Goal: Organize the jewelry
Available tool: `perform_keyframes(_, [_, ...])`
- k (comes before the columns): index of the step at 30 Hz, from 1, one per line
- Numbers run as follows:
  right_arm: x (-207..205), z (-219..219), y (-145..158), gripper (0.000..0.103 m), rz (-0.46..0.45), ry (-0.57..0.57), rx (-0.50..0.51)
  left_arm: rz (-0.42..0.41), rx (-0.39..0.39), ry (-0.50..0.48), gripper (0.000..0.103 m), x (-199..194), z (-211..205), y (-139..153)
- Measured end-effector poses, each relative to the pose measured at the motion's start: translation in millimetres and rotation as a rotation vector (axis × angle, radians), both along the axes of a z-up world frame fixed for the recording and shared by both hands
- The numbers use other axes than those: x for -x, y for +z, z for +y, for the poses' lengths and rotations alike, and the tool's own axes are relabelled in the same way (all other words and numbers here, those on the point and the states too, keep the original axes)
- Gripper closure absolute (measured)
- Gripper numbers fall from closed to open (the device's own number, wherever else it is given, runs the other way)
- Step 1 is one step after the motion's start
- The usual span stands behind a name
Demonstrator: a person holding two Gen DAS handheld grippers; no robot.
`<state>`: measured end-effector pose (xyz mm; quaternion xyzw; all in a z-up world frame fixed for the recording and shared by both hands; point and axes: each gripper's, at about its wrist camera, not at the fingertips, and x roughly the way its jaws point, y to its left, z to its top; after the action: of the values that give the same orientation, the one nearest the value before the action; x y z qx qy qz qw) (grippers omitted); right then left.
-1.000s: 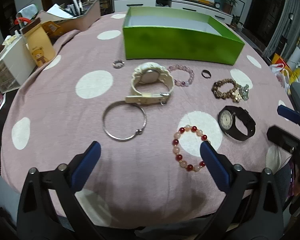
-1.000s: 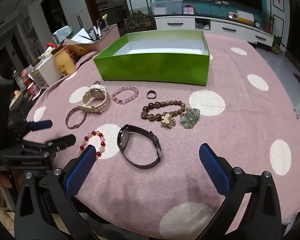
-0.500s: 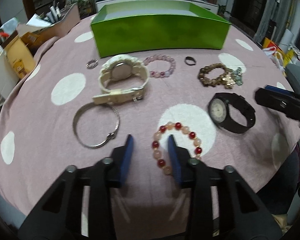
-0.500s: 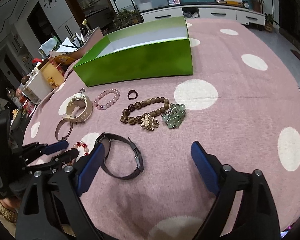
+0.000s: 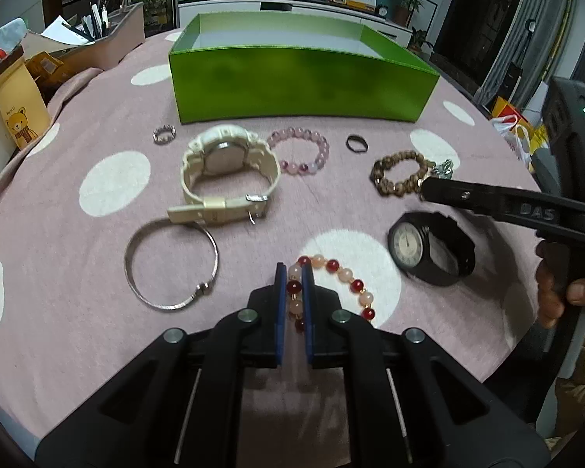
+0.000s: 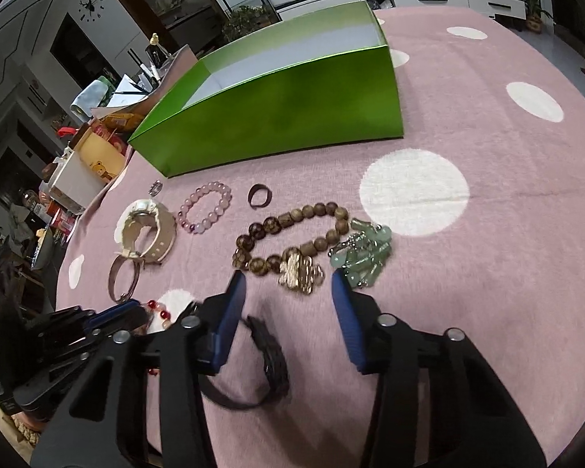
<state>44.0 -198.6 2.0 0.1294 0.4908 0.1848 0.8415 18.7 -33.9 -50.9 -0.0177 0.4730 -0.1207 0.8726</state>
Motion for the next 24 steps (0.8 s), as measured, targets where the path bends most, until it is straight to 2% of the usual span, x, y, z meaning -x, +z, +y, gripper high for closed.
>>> perform_keyframes(2, [-4.7,1.1,-0.3,0.063,0.002,0.003,0.003,-0.011,0.011,0.001,0.096,-0.9,1.3,4.5])
perform_keyframes(6, [-10.5,5.5,0.0,0.078,-0.001,0.011,0.057,-0.014,0.014,0.002,0.096,-5.3,3.5,7.3])
perform_keyframes(9, [-10.1,8.2,0.9,0.082,-0.017,0.024,0.102,-0.011,0.025,0.005,0.096,-6.5,5.7,7.7])
perform_keyframes(11, [-9.1,9.8,2.6,0.082,-0.034,0.032,0.122,-0.016,0.033,0.006,0.096,-6.8,6.8,10.8])
perform_keyframes(14, [-5.4,7.6,8.9,0.082,-0.062,0.035,0.097,-0.037,0.039,0.004,0.096,-6.5,7.9,19.5])
perform_keyframes(24, [-4.5,-2.3,54.5,0.082,-0.17,0.031,0.054,-0.131,0.064,-0.01,0.096,-13.9,5.7,63.5])
